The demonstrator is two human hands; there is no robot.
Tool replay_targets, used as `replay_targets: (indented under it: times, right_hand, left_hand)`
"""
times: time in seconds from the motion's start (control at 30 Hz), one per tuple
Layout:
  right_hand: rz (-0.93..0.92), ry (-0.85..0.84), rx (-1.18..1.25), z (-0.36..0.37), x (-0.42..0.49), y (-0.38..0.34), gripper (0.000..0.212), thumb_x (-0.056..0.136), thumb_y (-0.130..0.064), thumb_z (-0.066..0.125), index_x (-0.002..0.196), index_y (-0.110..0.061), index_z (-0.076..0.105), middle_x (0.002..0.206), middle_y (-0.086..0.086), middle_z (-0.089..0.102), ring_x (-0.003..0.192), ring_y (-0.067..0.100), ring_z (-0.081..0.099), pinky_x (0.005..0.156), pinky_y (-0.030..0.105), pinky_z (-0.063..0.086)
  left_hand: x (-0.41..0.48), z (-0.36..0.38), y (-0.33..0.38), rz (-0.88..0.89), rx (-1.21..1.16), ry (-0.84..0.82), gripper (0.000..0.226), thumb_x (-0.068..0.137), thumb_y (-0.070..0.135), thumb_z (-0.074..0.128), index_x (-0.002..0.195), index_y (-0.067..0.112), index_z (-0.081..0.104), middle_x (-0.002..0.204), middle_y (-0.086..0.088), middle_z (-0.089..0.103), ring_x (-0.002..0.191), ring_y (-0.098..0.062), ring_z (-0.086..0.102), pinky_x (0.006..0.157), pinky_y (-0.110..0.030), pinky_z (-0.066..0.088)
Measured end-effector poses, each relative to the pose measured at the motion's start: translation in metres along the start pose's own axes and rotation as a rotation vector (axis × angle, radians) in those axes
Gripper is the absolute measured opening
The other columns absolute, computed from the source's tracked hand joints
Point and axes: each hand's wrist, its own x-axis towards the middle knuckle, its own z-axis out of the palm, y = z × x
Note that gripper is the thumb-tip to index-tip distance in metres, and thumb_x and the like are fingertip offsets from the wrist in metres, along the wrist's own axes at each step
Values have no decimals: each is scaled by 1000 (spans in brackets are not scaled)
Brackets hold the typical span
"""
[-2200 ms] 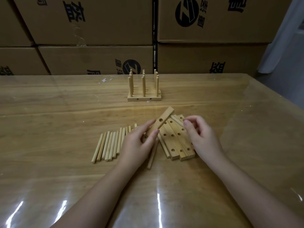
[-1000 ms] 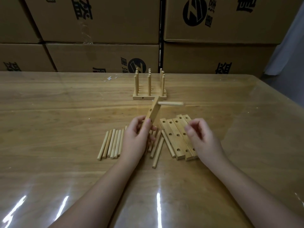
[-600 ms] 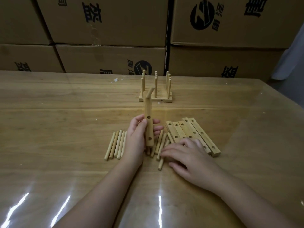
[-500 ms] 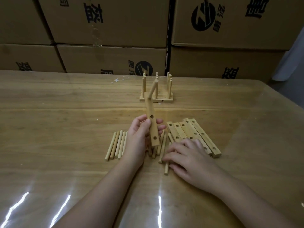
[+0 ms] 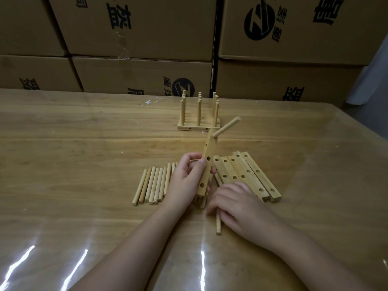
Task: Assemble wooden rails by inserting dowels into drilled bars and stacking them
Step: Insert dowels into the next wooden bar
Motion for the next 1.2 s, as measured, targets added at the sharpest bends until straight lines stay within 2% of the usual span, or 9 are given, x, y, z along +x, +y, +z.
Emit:
replay_targets:
  times: [0.17, 0.37, 0.43, 0.57, 0.63, 0.7, 0.77, 0.87, 1.2]
  right_hand:
    - [1, -5, -67, -5, -2, 3, 25, 85, -23, 43, 97, -31, 64, 111, -12, 59, 113, 10, 51, 100, 29, 27]
    - [-122, -15, -274, -7, -1, 5, 20, 82, -23, 61, 98, -35, 63, 108, -17, 62, 113, 13, 54, 97, 33, 38]
    - [-148, 40, -298, -6, -1, 4, 20, 81, -21, 66, 97, -32, 64, 103, -16, 65, 109, 13, 57, 98, 33, 40]
    - [-96, 222, -154, -6, 0, 1, 16, 86, -22, 50, 96, -20, 64, 90, -8, 64, 90, 12, 60, 91, 31, 43]
    - [-16, 324, -71, -9, 0, 3, 22, 89, -26, 47, 99, -17, 65, 87, -6, 61, 81, 10, 57, 77, 31, 46]
    - [83, 444, 17, -12, -1, 6, 26, 90, -28, 46, 102, -15, 65, 85, -9, 60, 76, 4, 52, 68, 30, 46]
    - [187, 554, 114, -14, -1, 10, 27, 92, -30, 48, 106, -13, 64, 86, -19, 55, 76, 0, 50, 67, 25, 44]
    - [311, 569, 204, -12, -1, 16, 20, 93, -24, 54, 108, -15, 63, 81, -27, 49, 75, -4, 51, 67, 22, 35]
    - [273, 553, 146, -7, 0, 14, 20, 90, -21, 54, 106, -15, 65, 84, -22, 53, 75, -13, 48, 67, 15, 33]
  left_hand:
    - [0, 0, -1, 4, 0, -10, 11, 99, 13, 47, 108, 10, 52, 73, -3, 71, 46, -14, 57, 43, -23, 49]
    - [-2, 0, -2, 16, 38, -24, 11, 98, 14, 50, 108, 13, 53, 74, -3, 71, 52, -13, 62, 45, -24, 50]
    - [-2, 1, -3, 19, 44, -29, 11, 97, 13, 51, 107, 15, 54, 73, -2, 71, 55, -12, 63, 46, -24, 50]
    - [0, 0, -5, 31, 97, -18, 10, 97, 14, 51, 104, 20, 55, 74, -1, 72, 71, -12, 68, 61, -25, 55]
    - [1, -1, -6, 54, 139, -15, 11, 97, 19, 50, 105, 20, 57, 82, -7, 70, 81, -22, 68, 74, -37, 56]
    - [2, -2, -7, 77, 207, -2, 14, 98, 22, 48, 106, 21, 59, 90, -10, 67, 87, -28, 64, 76, -48, 52]
    - [1, -2, -8, 63, 196, 4, 14, 99, 23, 47, 105, 25, 60, 88, 1, 68, 84, -18, 66, 66, -38, 53]
    - [0, -2, -6, 23, 143, -11, 15, 99, 23, 47, 105, 26, 61, 87, 4, 71, 83, -11, 69, 58, -24, 51]
    - [0, -4, -10, 25, 139, -45, 13, 98, 26, 49, 103, 28, 60, 86, 4, 71, 85, -14, 69, 60, -26, 52]
